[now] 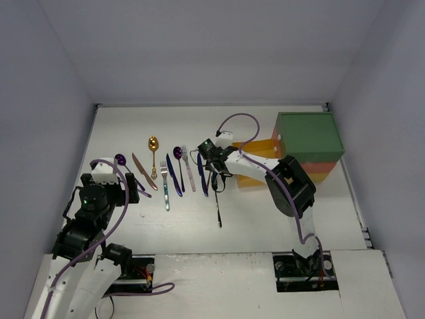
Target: Sort the eating utensils into containers
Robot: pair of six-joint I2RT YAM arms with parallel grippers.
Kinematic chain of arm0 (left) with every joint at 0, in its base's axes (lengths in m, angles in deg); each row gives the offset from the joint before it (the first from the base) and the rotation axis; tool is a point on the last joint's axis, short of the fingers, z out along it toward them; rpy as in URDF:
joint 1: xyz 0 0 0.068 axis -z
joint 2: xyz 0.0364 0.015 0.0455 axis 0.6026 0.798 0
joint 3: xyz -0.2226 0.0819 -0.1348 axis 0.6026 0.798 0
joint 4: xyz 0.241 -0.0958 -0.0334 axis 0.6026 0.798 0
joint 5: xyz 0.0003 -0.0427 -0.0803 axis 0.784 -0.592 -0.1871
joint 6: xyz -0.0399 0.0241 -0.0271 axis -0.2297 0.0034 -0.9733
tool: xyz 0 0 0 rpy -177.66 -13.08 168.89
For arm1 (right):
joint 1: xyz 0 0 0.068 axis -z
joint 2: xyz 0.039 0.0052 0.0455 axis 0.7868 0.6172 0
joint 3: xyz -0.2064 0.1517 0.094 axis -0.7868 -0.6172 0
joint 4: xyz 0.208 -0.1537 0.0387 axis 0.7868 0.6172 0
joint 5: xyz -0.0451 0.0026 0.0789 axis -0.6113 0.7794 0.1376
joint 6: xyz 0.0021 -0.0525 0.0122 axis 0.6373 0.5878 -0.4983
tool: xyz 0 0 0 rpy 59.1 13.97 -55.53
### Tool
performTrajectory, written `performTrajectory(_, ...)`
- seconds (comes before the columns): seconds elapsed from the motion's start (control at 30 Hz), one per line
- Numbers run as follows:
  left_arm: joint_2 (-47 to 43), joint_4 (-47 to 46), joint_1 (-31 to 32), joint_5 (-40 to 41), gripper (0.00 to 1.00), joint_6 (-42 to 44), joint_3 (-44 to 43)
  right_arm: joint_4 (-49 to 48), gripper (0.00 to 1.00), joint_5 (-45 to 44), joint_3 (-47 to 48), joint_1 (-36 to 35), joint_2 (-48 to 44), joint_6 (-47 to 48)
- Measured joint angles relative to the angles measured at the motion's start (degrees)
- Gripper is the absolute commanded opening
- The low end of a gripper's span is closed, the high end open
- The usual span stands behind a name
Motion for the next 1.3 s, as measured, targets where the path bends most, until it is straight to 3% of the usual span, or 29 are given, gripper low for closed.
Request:
performTrajectory(0.4,0.0,0.0,0.0,-0.1,0.91,0.0,0.0,-0.6,0.38,-1.4,2.9,2.1,4.5,-2.3)
performTrajectory(0.73,0.0,0.0,0.0,-0.1,0.9,0.0,0.0,-2.0,0.25,-2.5,5.1,3.1,6.5,-2.5)
performTrajectory(1.3,0.0,0.0,0.0,-0.1,0.91,0.0,0.0,-4.1,0.29,-2.6,3.7,3.0,6.2,-2.1)
